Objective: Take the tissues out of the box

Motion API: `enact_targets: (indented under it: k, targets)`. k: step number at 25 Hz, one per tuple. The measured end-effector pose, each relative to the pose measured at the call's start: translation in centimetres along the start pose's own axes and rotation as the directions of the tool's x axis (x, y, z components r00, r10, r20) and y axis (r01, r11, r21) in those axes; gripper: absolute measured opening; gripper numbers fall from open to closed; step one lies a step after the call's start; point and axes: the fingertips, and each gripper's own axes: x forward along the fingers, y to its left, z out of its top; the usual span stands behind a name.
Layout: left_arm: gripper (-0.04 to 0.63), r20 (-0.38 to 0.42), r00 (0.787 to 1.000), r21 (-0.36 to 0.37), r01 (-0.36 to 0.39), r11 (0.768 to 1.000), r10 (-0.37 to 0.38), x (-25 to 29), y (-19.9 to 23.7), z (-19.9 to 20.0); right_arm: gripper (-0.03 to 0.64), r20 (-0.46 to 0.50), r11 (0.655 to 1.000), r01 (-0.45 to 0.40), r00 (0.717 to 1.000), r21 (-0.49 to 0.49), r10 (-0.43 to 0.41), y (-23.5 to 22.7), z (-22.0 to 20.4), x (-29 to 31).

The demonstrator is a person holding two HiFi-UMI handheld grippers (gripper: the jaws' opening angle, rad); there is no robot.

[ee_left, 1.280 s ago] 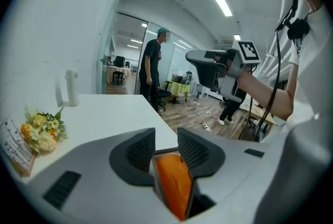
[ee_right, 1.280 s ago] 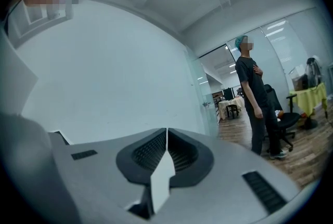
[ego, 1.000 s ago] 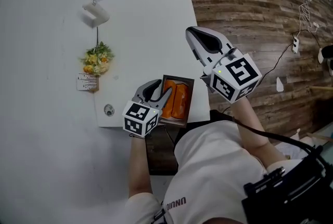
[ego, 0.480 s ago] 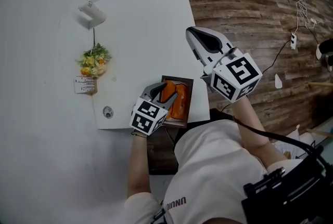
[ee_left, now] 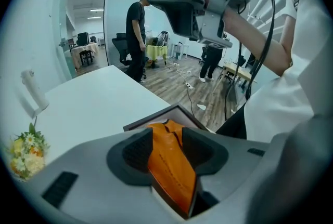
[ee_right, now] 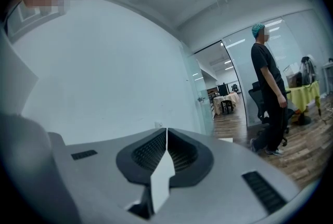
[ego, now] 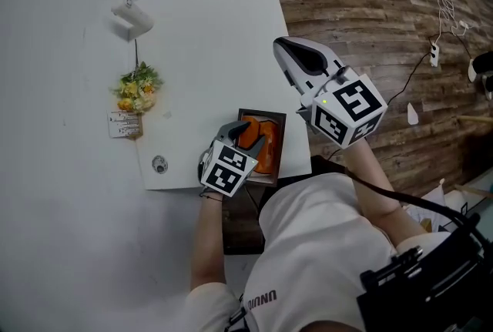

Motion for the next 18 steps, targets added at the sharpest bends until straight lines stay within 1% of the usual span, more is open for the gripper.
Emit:
enact_targets:
  k: [9,18]
  targets:
    - [0.182,-0.047,0.999,-0.010,-0.008,1.000,0.007,0.5,0.0,-0.7,0.021,-0.003,1.000,0.007,1.000,0.008,-0.007,-0.2,-0.1,0.1]
    - [0.156,-0.057,0.998,-0.038,-0.021,0.999,0.019,0.7,0.3,-1.2,0.021,-0.002,1.000,0.012,1.000,0.015,-0.012,-0.4,-0.2,0.0]
